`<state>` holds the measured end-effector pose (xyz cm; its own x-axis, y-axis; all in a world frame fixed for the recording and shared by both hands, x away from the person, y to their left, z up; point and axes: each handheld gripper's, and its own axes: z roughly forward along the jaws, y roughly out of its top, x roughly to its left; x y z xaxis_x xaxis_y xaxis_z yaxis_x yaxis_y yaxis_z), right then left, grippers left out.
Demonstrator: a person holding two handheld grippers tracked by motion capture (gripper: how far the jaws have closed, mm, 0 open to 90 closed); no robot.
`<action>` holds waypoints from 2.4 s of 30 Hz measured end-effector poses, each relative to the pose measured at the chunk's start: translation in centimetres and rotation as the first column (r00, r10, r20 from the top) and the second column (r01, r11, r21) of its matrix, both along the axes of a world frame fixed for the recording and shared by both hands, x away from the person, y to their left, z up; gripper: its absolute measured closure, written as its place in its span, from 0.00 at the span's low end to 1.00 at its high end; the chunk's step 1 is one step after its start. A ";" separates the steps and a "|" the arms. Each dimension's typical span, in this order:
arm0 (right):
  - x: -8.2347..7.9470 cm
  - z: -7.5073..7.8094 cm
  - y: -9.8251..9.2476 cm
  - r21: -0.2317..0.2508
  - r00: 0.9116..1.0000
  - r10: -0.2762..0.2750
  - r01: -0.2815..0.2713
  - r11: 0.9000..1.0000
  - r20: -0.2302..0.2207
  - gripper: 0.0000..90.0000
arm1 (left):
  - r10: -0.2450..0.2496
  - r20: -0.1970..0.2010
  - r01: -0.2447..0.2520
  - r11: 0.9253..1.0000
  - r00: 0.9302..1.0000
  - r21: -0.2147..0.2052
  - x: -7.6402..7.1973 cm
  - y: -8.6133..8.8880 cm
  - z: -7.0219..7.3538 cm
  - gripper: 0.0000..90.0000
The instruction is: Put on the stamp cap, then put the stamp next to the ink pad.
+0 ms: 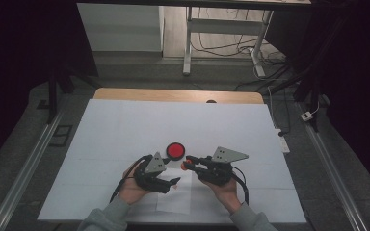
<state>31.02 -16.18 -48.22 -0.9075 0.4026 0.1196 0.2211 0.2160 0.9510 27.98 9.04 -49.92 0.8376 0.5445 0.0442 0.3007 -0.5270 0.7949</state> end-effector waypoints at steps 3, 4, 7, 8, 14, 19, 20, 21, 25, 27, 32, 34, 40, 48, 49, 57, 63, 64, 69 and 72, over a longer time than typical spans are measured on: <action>0.1 0.0 -0.1 0.000 1.000 -0.004 0.004 1.000 0.000 0.81 | 0.011 -0.003 -0.011 1.000 1.000 -0.010 -0.3 1.0 0.2 0.28; 0.1 0.1 -0.2 0.000 1.000 -0.006 0.006 1.000 0.001 0.81 | 0.017 -0.006 -0.017 1.000 1.000 -0.015 -0.5 1.4 0.2 0.28; 0.2 0.1 -0.3 0.001 1.000 -0.011 0.011 1.000 0.002 0.81 | 0.035 -0.016 -0.035 0.999 0.999 -0.031 -0.9 2.8 0.3 0.28; 0.2 0.2 -0.3 0.000 1.000 -0.013 0.013 1.000 0.004 0.81 | 0.042 -0.020 -0.043 0.998 0.999 -0.035 -1.0 3.3 0.2 0.28; 0.4 0.3 -0.6 -0.007 1.000 -0.023 0.023 1.000 0.010 0.81 | 0.097 -0.026 -0.099 0.994 0.995 -0.051 -2.2 6.1 0.1 0.29; 0.5 0.3 -0.9 -0.013 0.999 -0.031 0.031 0.999 0.012 0.81 | 0.136 -0.035 -0.138 0.988 0.990 -0.069 -3.3 8.3 -0.1 0.29; 0.6 0.3 -0.9 -0.014 0.999 -0.032 0.033 0.999 0.011 0.81 | 0.141 -0.038 -0.144 0.987 0.989 -0.072 -3.5 8.7 -0.1 0.29; 0.6 0.3 -0.9 -0.015 0.999 -0.033 0.033 0.999 0.011 0.81 | 0.149 -0.040 -0.152 0.985 0.988 -0.077 -3.7 9.1 -0.2 0.29; 0.8 0.3 -1.1 -0.017 0.999 -0.042 0.042 0.999 0.013 0.81 | 0.166 -0.051 -0.170 0.982 0.985 -0.085 -4.3 10.4 -0.5 0.29; 0.8 0.3 -1.1 -0.018 0.999 -0.044 0.045 0.999 0.014 0.81 | 0.172 -0.057 -0.176 0.981 0.984 -0.084 -4.5 10.8 -0.6 0.29; 1.0 0.2 -1.2 -0.029 0.999 -0.050 0.050 0.998 0.016 0.81 | 0.176 -0.064 -0.181 0.980 0.982 -0.081 -4.7 11.2 -0.9 0.29; 1.1 0.2 -1.3 -0.032 0.998 -0.053 0.054 0.998 0.015 0.81 | 0.179 -0.064 -0.184 0.980 0.982 -0.082 -4.8 11.2 -0.8 0.29; 1.7 0.0 -1.5 -0.041 0.997 -0.070 0.071 0.997 0.014 0.81 | 0.183 -0.067 -0.188 0.979 0.981 -0.081 -4.9 11.5 -1.0 0.29; 3.1 -0.9 -1.2 -0.103 0.993 -0.113 0.114 0.988 0.015 0.81 | 0.194 -0.076 -0.200 0.976 0.978 -0.081 -4.7 11.7 -1.2 0.29; 3.3 -1.1 -1.1 -0.111 0.993 -0.120 0.122 0.986 0.018 0.81 | 0.197 -0.078 -0.203 0.976 0.977 -0.079 -4.7 11.8 -1.2 0.29; 4.9 -2.9 -0.1 -0.219 0.989 -0.151 0.146 0.965 -0.006 0.81 | 0.204 -0.095 -0.212 0.975 0.974 -0.073 -4.5 11.8 -1.4 0.29; 5.6 -4.0 0.3 -0.283 0.985 -0.173 0.162 0.945 -0.016 0.80 | 0.212 -0.104 -0.221 0.972 0.972 -0.078 -4.4 12.0 -1.4 0.29; 5.7 -4.1 0.3 -0.287 0.984 -0.180 0.166 0.943 -0.020 0.80 | 0.212 -0.107 -0.221 0.972 0.971 -0.080 -4.4 12.1 -1.4 0.29; 5.9 -4.4 0.4 -0.313 0.979 -0.203 0.187 0.931 -0.020 0.80 | 0.217 -0.113 -0.227 0.970 0.970 -0.085 -4.2 12.3 -1.5 0.29; 6.1 -4.6 0.3 -0.316 0.980 -0.193 0.172 0.933 -0.037 0.80 | 0.223 -0.116 -0.233 0.969 0.968 -0.086 -4.1 12.5 -1.5 0.29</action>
<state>37.12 -15.92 -52.83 -0.8090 0.5874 0.0196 0.3449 0.4474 0.8251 23.91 21.49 -51.46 0.6878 0.7189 -0.1004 0.4878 -0.3555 0.7973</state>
